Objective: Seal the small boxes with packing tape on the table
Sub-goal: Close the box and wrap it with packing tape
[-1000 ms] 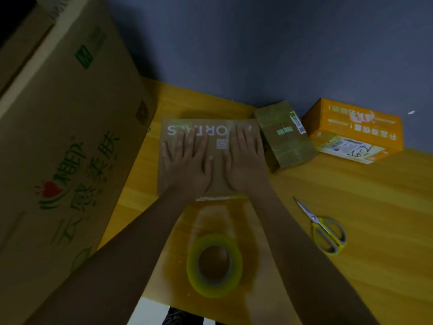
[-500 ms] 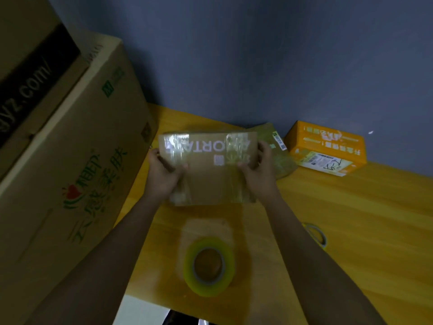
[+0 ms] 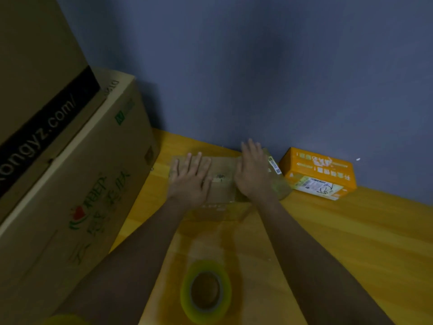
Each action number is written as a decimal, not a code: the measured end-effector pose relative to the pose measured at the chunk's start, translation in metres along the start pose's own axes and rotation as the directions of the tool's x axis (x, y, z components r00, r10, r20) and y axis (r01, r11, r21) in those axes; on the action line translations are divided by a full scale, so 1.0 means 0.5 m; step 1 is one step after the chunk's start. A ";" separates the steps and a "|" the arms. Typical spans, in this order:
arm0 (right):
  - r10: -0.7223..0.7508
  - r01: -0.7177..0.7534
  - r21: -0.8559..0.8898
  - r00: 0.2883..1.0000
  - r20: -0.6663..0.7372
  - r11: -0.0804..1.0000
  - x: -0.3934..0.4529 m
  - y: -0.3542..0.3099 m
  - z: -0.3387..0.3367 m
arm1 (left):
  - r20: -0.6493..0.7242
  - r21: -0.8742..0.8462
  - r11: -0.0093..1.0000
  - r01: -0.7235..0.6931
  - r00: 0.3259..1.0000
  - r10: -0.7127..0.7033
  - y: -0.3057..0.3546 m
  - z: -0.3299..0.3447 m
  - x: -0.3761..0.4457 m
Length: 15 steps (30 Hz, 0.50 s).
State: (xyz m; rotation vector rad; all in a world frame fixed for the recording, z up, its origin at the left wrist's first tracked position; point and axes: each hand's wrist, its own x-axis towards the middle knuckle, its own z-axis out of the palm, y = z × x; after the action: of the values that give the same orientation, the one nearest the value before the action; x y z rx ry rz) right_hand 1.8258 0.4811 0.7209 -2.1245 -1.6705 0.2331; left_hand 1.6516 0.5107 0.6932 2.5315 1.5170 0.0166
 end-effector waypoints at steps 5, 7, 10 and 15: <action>-0.093 0.121 -0.215 0.986 0.138 0.969 -0.056 0.015 0.084 | -0.038 0.044 0.998 0.055 0.998 -0.054 -0.001 0.025 0.018; -0.238 0.246 -0.143 0.969 0.073 0.959 -0.156 0.034 0.079 | -0.056 0.046 0.997 0.058 0.997 -0.056 -0.001 0.029 0.022; -0.208 0.213 0.132 0.977 -0.048 0.968 -0.183 0.042 0.035 | -0.064 0.057 0.998 0.020 0.998 -0.017 -0.007 0.023 0.009; 0.362 -0.447 0.427 0.893 0.269 0.786 -0.046 0.036 0.020 | 0.046 -0.093 0.975 0.200 0.979 -0.197 -0.003 -0.007 -0.013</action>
State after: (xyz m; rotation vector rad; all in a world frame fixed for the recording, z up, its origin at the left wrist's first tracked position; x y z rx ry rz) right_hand 1.8320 0.4579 0.7013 -2.0763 -1.0496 0.8923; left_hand 1.6468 0.5063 0.6970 2.2831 1.7043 0.0154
